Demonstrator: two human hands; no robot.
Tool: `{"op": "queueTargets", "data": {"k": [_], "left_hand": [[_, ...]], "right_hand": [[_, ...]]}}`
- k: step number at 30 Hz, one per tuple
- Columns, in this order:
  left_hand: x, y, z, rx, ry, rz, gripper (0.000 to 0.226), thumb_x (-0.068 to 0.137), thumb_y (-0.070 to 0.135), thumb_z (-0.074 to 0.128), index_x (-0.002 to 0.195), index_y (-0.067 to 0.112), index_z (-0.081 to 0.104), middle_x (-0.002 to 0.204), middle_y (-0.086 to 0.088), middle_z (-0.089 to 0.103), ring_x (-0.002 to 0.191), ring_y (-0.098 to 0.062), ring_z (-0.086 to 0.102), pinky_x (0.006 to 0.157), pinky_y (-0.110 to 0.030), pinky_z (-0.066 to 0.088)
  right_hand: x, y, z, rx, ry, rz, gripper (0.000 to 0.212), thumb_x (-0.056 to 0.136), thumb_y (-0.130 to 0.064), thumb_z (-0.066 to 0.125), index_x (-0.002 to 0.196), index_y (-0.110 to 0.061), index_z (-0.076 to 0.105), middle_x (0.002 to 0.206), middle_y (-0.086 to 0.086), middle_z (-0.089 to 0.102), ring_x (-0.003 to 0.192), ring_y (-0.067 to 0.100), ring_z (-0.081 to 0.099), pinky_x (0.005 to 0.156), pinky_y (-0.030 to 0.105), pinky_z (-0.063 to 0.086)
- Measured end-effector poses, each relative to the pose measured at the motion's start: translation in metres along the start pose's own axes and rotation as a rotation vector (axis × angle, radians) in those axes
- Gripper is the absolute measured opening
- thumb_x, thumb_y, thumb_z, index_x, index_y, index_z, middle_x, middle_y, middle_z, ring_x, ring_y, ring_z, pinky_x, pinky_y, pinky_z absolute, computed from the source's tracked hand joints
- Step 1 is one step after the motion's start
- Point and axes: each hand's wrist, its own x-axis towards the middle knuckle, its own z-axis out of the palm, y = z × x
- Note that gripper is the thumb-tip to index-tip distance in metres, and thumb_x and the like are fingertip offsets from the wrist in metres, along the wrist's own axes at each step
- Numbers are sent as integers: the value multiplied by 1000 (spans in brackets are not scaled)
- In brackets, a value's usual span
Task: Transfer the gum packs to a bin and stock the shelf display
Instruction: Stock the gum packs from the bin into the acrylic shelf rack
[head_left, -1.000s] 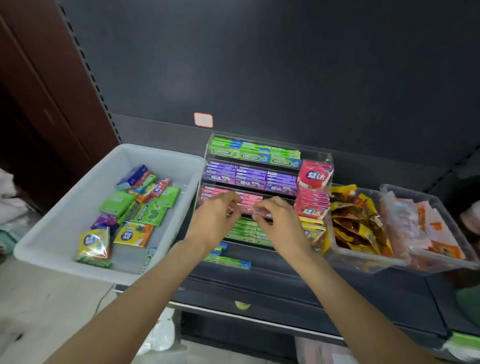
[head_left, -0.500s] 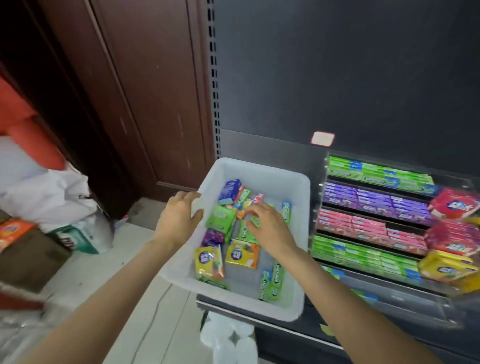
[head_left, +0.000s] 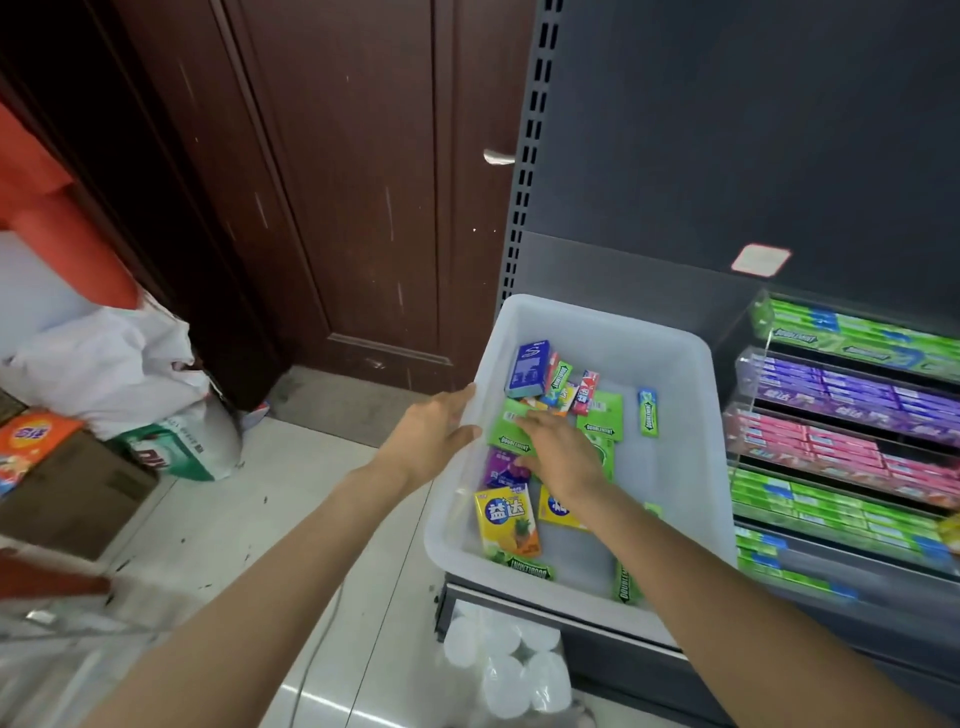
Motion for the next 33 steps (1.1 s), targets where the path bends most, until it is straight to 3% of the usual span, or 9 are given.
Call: {"op": "queueTargets", "data": {"k": [2,4,6,8,10,14,19,26,33], "left_hand": [[-1,1,0,2,8,1,57,94,29,54,146,19,32,132,-9,53,120,-26,50,97,-30,37],[-1,4,1,78,71,19,56,93,29,55,144,22,34,139,-5,46,127,-26,42,103,-38,35],[1,10,1,114,173,33,53,92,27,56,142,26,37,140,0,44,127,-23,37,101,-41,34],[9,20,4,56,218,93,49,92,23,57,138,24,41,137,-1,46,124,-23,38,99,-36,35],[20,34,14,-26,193,163,45,90,16,58,134,20,47,134,-2,50,121,-23,41,98,-31,36],[41,66,45,-109,60,232,36,90,12,58,125,13,57,125,-8,55,118,-24,48,91,-21,34],[72,82,88,85,-162,214,45,89,21,60,132,14,50,131,-9,51,120,-24,48,99,-31,38],[89,85,108,464,-240,278,62,85,30,64,141,20,38,143,-1,39,132,-23,35,109,-40,30],[91,87,107,550,-268,269,72,78,40,71,138,20,36,137,-5,40,130,-24,37,107,-43,29]], "right_hand": [[-2,-1,-3,-93,8,-56,45,94,-22,53,136,-12,44,140,8,47,127,27,45,107,42,34],[-7,2,-11,-17,67,-26,35,96,-22,46,129,-13,52,117,11,62,103,28,59,86,39,48],[-13,13,-20,199,175,104,31,96,-22,46,124,-13,57,93,13,68,79,27,62,70,36,51],[-20,33,-28,492,261,245,26,93,-19,53,116,-9,62,94,13,69,81,27,64,76,38,52],[-31,54,-37,801,299,353,20,91,-11,58,108,-5,64,95,10,68,87,25,64,79,38,55],[-52,82,-60,1234,340,457,10,92,-3,53,88,-10,60,83,10,63,64,9,63,58,19,56],[-68,103,-80,1362,404,463,18,91,6,50,105,-2,57,80,6,63,57,2,65,52,15,53],[-76,121,-87,1348,385,419,58,83,15,54,127,-21,45,89,11,64,74,8,69,64,23,58],[-75,124,-85,1320,362,397,47,80,14,60,111,-19,46,89,11,63,78,15,66,61,23,56]]}}
